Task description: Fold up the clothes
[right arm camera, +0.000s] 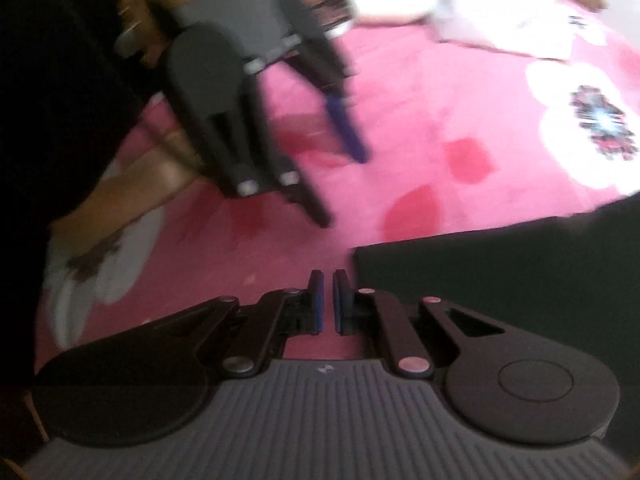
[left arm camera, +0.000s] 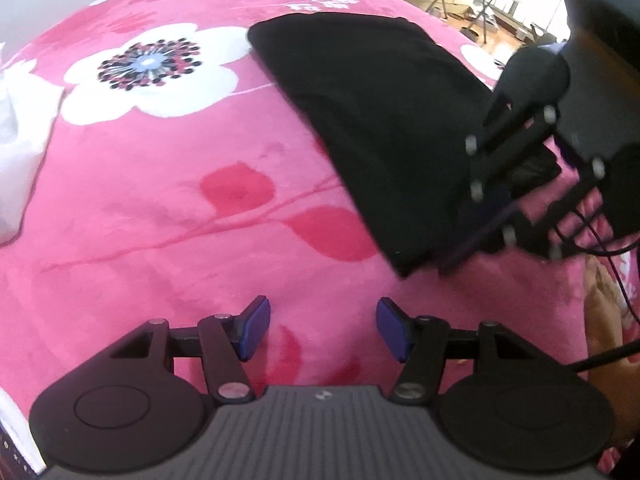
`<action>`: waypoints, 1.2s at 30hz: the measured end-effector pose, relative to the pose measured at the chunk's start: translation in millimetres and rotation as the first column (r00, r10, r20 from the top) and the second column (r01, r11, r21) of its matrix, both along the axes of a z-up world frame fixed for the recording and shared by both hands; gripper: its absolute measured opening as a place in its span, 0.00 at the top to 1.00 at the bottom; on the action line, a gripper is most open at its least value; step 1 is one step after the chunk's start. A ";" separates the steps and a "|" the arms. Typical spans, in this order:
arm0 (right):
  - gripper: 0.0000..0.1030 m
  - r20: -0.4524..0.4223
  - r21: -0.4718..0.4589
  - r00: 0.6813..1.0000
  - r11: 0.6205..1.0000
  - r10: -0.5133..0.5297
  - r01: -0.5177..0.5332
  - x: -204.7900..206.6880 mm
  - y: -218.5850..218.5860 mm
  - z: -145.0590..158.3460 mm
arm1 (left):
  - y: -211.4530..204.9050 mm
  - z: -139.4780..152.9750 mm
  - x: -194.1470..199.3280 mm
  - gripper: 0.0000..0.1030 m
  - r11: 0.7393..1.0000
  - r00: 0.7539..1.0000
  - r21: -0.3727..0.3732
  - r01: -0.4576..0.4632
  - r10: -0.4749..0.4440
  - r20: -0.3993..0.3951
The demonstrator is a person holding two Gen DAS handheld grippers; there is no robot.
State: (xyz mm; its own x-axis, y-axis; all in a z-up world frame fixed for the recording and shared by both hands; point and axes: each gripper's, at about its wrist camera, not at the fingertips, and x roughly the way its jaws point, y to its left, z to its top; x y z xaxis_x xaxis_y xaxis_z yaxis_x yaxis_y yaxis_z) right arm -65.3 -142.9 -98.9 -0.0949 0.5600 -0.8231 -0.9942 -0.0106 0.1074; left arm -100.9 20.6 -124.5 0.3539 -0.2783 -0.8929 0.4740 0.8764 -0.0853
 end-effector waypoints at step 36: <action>0.94 -0.160 0.139 0.852 0.843 -0.499 0.520 82.7 -79.0 10.3 | -55.8 -5.0 15.7 0.38 0.995 0.988 0.085 0.044 -0.056 0.142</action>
